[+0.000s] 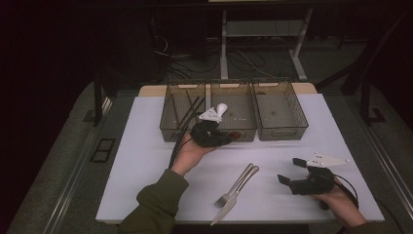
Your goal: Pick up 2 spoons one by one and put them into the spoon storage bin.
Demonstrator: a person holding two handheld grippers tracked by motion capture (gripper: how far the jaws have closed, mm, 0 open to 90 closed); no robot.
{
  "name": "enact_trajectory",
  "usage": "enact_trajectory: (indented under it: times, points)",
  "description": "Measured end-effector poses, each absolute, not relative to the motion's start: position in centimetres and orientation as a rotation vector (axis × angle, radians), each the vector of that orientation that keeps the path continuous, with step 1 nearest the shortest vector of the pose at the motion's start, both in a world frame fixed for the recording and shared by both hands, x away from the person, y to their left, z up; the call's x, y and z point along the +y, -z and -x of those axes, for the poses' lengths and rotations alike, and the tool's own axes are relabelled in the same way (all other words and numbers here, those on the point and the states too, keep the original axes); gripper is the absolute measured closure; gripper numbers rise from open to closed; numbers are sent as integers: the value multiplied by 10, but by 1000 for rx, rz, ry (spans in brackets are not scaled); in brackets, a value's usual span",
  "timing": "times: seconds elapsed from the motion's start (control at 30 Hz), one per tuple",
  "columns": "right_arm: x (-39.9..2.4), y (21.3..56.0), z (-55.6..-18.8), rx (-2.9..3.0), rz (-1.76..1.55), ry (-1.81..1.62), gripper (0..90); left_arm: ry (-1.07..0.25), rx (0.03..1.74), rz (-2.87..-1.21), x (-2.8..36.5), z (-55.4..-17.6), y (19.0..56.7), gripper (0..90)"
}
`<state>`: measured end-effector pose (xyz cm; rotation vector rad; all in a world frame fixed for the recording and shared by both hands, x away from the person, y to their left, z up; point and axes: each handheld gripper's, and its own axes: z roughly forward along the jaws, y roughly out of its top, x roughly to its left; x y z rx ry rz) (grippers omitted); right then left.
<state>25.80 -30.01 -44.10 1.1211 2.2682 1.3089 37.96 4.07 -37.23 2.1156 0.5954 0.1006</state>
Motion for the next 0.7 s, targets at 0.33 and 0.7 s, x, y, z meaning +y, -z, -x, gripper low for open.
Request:
enact_trajectory:
  times: [0.33,0.7]
  points:
    - [-300,441,-258,2268,-1120,-1315,116,-155,601,-2082,27,-407,347,801]
    - [-300,440,-258,2267,-1127,-1325,116,-230,603,-2056,5,-441,324,801]
